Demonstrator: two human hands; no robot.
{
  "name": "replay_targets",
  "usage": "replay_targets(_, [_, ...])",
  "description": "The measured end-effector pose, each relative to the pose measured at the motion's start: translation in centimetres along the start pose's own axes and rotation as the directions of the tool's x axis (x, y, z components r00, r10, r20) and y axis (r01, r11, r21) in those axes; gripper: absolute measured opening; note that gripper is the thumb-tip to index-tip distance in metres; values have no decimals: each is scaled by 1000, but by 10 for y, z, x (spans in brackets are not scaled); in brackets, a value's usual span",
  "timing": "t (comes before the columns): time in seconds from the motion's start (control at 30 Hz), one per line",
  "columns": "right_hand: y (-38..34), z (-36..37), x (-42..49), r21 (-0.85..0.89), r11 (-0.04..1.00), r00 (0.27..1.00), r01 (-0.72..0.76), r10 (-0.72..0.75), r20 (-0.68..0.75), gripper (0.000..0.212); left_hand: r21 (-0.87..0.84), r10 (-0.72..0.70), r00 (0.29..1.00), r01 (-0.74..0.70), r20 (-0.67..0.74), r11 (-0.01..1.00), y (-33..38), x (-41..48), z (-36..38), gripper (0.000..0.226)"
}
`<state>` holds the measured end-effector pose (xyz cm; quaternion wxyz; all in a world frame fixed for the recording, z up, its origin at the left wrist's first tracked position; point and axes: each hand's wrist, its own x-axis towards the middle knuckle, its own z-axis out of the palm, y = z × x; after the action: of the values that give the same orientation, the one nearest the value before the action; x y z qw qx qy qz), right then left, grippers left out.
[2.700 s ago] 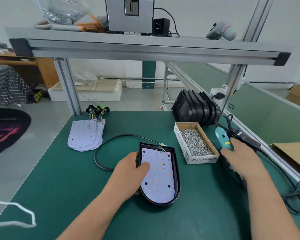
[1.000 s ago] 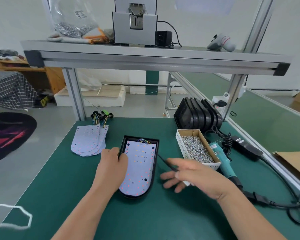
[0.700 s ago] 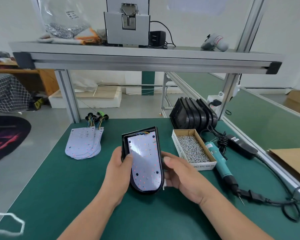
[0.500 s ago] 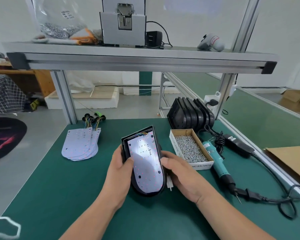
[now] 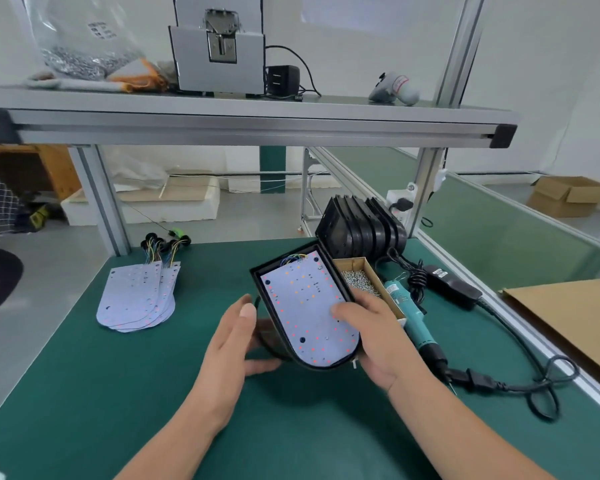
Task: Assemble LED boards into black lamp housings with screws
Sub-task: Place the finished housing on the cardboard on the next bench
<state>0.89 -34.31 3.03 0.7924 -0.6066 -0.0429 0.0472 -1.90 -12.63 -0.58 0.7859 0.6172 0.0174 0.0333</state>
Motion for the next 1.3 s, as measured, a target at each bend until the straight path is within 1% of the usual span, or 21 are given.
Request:
replay_targets(0.07, [-10,-12,-3,33,999,999,34,-33,-30,36,5,-15,999,15,-36,1000,-1,1,0,70])
replay_targets(0.13, [-20,-29,-9,29,996,994,86,-84,-76,35,56,1,999,2,-51,998,-4,3,2,70])
replay_targets(0.23, [-36,-66,-21,-16,989,972,149,-149,-180,31,96,21,999,-18,-30,995,-8,4,3,66])
replay_targets(0.3, [-49,-95,-30,-35,979,942,201,-203,-268,34,119,26,1000,-24,-13,993,-10,5,2,59])
replay_targets(0.4, [-71,-141,-42,-86,954,877,286,-297,-378,40,149,29,1000,-29,1,988,-14,8,-2,42])
replay_targets(0.47, [-85,-174,-51,-127,943,827,307,-330,-455,42,162,37,999,-39,16,986,-18,11,-5,33])
replay_targets(0.53, [-96,-206,-59,-157,936,771,316,-350,-532,41,170,41,999,-44,21,984,-20,13,-8,32])
replay_targets(0.67, [-111,-266,-78,-220,923,611,315,-374,-697,37,172,48,998,-53,29,984,-23,16,-8,34])
replay_targets(0.77, [-114,-306,-92,-233,930,492,283,-350,-797,30,159,49,998,-54,37,986,-24,19,-11,32])
replay_targets(0.83, [-111,-331,-103,-252,942,425,222,-326,-844,23,163,42,998,-47,38,985,-26,21,-13,33])
replay_targets(0.87, [-108,-341,-108,-261,949,402,178,-313,-861,22,166,36,999,-41,33,985,-27,23,-14,34])
replay_targets(0.93, [-103,-358,-118,-264,959,367,101,-283,-886,27,173,22,999,-26,25,985,-29,25,-17,35])
replay_targets(1.0, [-100,-370,-124,-268,962,330,52,-270,-904,28,179,9,1000,-12,21,984,-31,28,-19,36])
replay_targets(1.07, [-96,-379,-128,-274,962,310,9,-263,-914,29,184,-4,1000,2,8,983,-33,31,-20,38])
replay_targets(1.13, [-94,-383,-130,-290,955,297,-66,-259,-919,31,188,-14,1000,14,-3,982,-33,33,-19,38])
replay_targets(1.23, [-92,-384,-130,-358,910,288,-209,-292,-912,38,183,-45,999,44,3,982,-31,36,-17,37])
replay_targets(1.3, [-93,-384,-129,-407,877,293,-255,-331,-897,39,183,-58,998,56,6,981,-29,36,-16,35])
